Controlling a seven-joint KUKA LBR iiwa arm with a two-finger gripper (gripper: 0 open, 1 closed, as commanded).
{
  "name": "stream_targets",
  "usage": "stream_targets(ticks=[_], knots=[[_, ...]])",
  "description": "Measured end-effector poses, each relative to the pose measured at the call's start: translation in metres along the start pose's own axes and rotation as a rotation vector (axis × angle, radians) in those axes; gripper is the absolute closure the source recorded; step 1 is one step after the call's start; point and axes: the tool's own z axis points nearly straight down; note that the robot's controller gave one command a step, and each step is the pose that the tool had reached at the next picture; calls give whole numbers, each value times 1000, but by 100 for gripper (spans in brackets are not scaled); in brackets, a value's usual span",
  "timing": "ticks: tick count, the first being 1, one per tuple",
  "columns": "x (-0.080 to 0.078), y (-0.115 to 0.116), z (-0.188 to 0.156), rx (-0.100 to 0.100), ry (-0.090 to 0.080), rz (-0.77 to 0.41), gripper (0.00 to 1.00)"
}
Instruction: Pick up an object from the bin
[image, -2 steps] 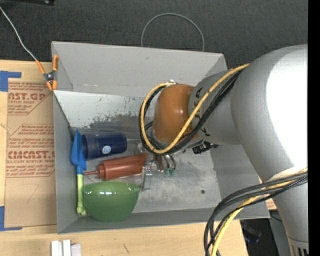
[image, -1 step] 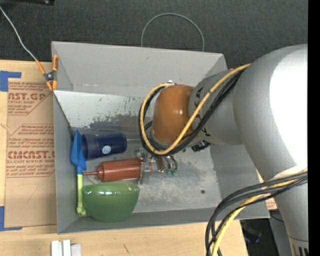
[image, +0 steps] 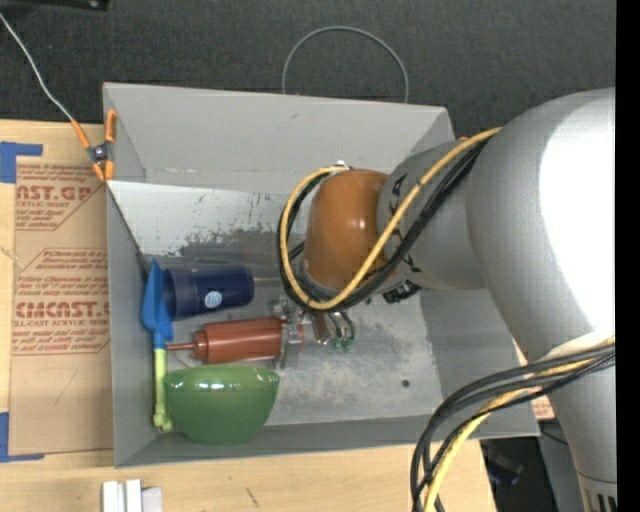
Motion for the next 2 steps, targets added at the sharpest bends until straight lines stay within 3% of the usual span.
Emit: stream_targets(ticks=[2], knots=[[-20, 7, -7, 3, 1, 5, 100]])
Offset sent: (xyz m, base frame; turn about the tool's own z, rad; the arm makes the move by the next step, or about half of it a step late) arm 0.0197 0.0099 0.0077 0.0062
